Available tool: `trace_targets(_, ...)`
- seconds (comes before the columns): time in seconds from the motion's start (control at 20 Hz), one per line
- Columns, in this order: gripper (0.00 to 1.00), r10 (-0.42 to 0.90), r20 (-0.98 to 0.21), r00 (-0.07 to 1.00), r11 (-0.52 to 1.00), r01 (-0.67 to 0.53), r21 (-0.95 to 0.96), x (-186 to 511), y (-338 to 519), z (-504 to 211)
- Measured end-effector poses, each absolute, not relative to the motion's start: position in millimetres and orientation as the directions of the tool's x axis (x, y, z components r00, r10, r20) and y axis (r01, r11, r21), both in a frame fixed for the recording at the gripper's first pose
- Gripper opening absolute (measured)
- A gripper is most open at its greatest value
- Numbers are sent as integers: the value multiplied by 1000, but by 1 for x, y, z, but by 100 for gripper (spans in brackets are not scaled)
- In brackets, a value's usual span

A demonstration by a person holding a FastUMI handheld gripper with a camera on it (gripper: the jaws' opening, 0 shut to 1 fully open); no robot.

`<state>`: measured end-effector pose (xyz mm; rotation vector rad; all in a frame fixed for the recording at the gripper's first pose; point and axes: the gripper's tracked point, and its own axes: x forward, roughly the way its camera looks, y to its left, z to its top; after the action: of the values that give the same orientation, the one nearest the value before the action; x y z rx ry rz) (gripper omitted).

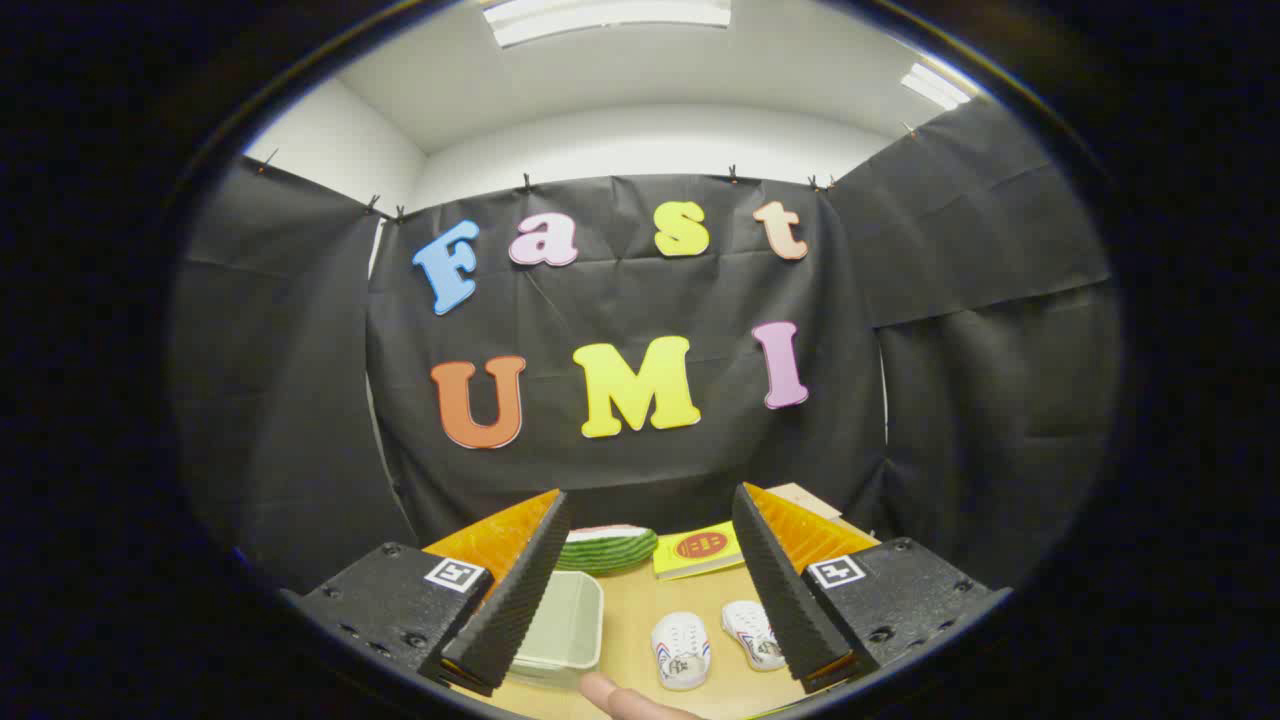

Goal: Open the storage box then place both shoes into the box .Put the left shoe in first, then the right shoe, with the right side of both shoes facing outward in a uniform manner.

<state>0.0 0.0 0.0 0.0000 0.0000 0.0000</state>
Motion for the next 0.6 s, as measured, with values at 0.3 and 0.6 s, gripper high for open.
trace_targets(0.3,100,-8,3,1000,1000,8,-19,-5,-1,-1)
trace_targets(0.6,100,-46,-1,999,998,46,-37,4,-9,-14)
